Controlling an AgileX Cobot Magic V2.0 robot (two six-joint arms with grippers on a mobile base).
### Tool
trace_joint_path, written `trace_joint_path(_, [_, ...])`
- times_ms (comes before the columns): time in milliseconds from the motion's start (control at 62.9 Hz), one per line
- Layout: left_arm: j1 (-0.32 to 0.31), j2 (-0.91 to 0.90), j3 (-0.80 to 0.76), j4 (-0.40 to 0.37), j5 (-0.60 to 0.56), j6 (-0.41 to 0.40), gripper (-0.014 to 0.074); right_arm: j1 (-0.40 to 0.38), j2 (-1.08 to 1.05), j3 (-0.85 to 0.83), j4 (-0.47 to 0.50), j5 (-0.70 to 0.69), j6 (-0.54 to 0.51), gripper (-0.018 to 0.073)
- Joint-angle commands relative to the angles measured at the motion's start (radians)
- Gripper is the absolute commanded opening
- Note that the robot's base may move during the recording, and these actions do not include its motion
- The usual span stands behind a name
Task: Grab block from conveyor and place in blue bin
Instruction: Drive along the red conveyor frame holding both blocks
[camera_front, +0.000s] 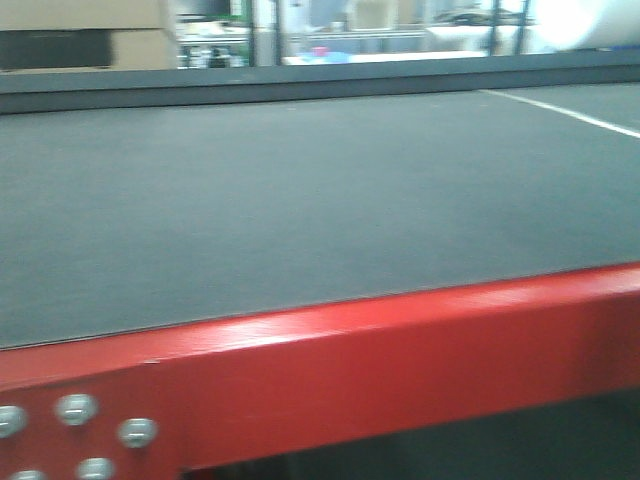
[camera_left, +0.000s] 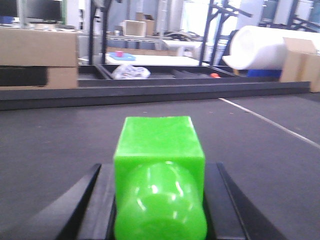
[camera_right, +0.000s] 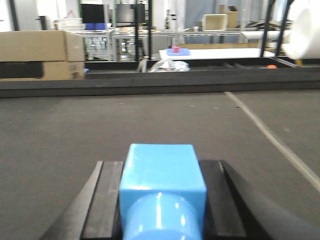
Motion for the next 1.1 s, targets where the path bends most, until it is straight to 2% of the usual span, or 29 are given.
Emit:
trace_joint_path(0, [-0.006,-0.004,-0.002,-0.009,-0.019,-0.001,-0.0111,0.001,-0.002,0.001,-0.009,-0.012,-0.003,-0.0163])
trace_joint_path(1080, [-0.006,-0.004,-0.002,-0.009,-0.019,-0.001,-0.0111,0.001,-0.002,0.001,-0.009,-0.012,-0.003,-0.0163])
